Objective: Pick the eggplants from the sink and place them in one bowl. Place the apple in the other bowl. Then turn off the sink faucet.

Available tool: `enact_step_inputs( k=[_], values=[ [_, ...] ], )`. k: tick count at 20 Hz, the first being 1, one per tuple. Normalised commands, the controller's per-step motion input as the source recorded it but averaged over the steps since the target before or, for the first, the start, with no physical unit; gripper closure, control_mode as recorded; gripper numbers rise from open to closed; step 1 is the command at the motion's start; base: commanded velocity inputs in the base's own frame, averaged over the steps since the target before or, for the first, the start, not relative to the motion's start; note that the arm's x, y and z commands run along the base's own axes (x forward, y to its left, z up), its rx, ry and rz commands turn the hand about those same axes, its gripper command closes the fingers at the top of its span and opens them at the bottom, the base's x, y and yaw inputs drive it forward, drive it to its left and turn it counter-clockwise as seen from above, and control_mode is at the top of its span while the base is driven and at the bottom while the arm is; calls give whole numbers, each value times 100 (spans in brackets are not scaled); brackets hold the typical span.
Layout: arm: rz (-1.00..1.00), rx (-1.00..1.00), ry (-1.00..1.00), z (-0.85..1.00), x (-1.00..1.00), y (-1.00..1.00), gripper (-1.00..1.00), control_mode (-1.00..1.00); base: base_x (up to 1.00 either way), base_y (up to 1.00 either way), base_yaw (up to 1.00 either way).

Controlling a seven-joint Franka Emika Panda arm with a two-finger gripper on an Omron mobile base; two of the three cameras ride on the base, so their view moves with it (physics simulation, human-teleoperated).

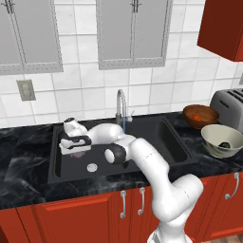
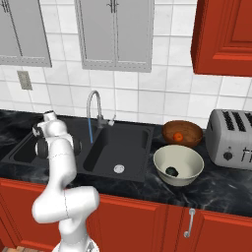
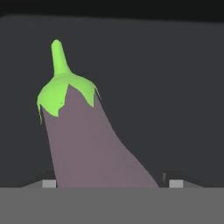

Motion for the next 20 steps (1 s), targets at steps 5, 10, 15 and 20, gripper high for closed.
enact_step_inputs(
  k=[5,10,15,20],
  values=[
    [0,0,5,0,0,0,100,-100,0,0,0],
    [0,0,0,45,-3,-4,100,-100,0,0,0],
    [0,0,0,78,-10,-13,100,-100,0,0,0],
    [0,0,0,47,-23,-22,100,-100,0,0,0]
  ],
)
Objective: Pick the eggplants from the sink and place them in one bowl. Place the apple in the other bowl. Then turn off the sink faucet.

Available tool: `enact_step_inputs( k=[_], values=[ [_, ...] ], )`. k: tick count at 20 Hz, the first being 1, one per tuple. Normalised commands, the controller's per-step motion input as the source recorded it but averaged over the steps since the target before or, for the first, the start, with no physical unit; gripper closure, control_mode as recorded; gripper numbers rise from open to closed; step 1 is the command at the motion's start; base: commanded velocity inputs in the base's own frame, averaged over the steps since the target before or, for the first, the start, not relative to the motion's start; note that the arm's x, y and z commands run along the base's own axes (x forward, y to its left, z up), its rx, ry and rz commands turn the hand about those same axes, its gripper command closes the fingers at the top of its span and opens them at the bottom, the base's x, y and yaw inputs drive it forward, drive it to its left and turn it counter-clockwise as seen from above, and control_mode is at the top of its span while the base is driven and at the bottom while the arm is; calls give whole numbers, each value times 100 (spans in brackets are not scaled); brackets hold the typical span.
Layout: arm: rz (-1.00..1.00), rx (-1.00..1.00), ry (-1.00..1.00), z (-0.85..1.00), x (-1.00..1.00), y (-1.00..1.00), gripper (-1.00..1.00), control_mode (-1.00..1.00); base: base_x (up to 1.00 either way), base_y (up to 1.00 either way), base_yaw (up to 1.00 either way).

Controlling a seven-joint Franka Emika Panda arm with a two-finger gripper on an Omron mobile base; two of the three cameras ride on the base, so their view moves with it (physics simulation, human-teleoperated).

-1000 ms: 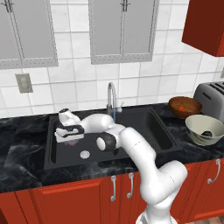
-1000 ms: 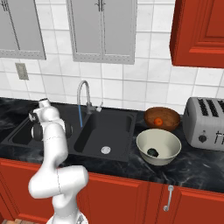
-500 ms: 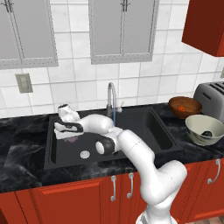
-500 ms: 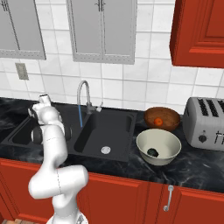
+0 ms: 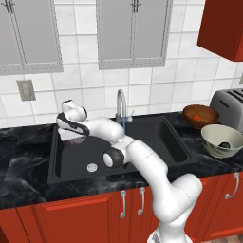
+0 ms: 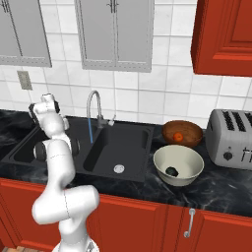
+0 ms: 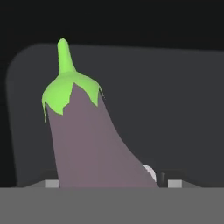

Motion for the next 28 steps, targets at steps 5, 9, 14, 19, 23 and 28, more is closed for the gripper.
enact_step_inputs(
  k=[5,9,14,19,23,28],
  values=[
    [0,0,0,52,-38,-48,100,-100,0,0,0],
    [0,0,-1,42,-40,-52,100,-100,0,0,0],
    [1,0,-11,20,-50,-50,100,-100,0,0,0],
    [3,0,-15,50,-53,-42,100,-100,0,0,0],
    [5,0,-17,65,-57,-33,100,-100,0,0,0],
    [1,13,-19,54,-62,-29,100,-100,0,0,0]
  ],
)
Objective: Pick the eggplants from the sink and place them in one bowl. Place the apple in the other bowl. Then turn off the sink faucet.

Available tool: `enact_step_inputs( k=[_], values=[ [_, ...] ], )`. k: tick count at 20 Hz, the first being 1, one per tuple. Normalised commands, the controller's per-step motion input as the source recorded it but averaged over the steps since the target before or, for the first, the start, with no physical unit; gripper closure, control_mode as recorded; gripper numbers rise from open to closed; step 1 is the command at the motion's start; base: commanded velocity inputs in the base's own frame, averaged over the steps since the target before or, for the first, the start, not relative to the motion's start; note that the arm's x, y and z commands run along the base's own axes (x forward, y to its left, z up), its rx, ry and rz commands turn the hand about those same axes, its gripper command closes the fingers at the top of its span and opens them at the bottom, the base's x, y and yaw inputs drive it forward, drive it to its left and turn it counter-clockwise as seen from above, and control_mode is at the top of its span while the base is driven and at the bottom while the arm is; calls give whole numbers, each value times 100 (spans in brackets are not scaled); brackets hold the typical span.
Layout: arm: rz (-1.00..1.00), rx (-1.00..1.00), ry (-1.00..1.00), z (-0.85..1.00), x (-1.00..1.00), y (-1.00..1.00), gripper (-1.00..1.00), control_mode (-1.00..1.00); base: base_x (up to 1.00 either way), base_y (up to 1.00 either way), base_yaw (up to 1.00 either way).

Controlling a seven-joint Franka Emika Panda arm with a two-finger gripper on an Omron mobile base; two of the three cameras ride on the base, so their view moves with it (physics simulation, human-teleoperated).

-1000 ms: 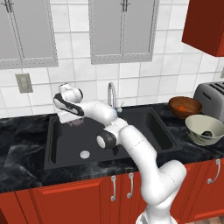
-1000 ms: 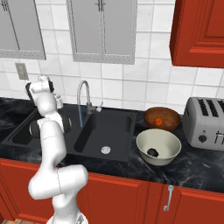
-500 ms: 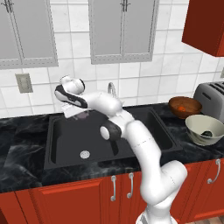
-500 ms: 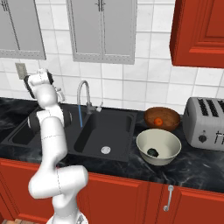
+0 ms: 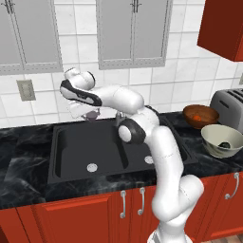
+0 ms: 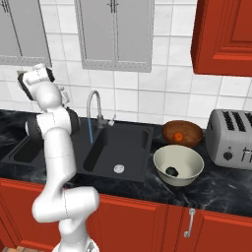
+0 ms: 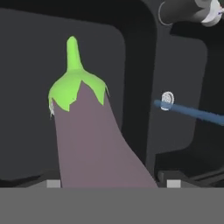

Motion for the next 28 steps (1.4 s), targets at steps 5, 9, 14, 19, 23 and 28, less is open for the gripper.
enact_step_inputs(
  k=[5,9,14,19,23,28],
  values=[
    [0,25,-33,14,-65,-30,100,-100,0,0,0],
    [0,27,-45,0,-67,-38,100,-100,0,0,0],
    [0,25,-42,16,-75,-50,100,-100,0,0,0],
    [0,17,-9,82,-52,-38,100,-100,0,0,0],
    [0,7,2,98,-36,-13,100,-100,0,0,0],
    [0,-1,12,83,-38,-6,100,-100,0,0,0]
  ],
)
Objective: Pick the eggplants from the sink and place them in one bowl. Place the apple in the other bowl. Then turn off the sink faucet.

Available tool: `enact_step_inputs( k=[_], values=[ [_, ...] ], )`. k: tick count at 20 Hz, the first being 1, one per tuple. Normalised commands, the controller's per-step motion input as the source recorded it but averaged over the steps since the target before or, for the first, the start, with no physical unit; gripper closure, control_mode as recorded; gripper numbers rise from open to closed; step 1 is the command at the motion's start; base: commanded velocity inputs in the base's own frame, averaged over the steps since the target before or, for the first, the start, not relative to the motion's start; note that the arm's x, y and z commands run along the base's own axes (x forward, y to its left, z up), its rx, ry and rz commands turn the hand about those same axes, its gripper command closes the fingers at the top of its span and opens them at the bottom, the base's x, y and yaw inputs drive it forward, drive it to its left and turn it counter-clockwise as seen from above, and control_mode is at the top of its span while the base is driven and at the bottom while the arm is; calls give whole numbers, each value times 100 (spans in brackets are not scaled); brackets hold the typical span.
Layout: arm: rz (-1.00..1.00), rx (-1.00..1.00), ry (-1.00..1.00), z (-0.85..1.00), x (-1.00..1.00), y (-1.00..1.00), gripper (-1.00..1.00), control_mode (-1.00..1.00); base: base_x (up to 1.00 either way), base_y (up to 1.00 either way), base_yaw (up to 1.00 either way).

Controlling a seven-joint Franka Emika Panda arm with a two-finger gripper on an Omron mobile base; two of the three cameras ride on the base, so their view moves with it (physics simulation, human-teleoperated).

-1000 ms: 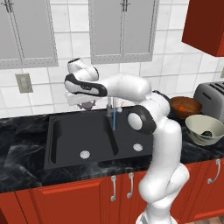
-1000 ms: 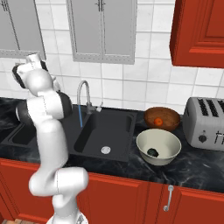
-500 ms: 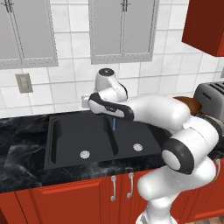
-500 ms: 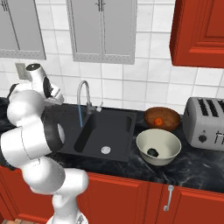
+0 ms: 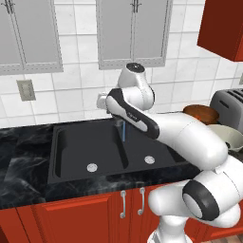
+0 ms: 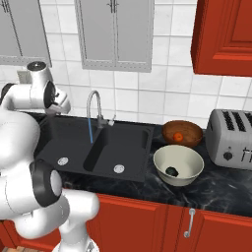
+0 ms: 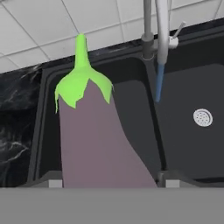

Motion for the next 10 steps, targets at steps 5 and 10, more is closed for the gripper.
enact_step_inputs(
  k=[5,10],
  values=[
    [-6,-8,11,55,-33,-33,100,-100,0,0,0],
    [-8,-9,9,35,-27,-47,100,-100,0,0,0]
  ],
)
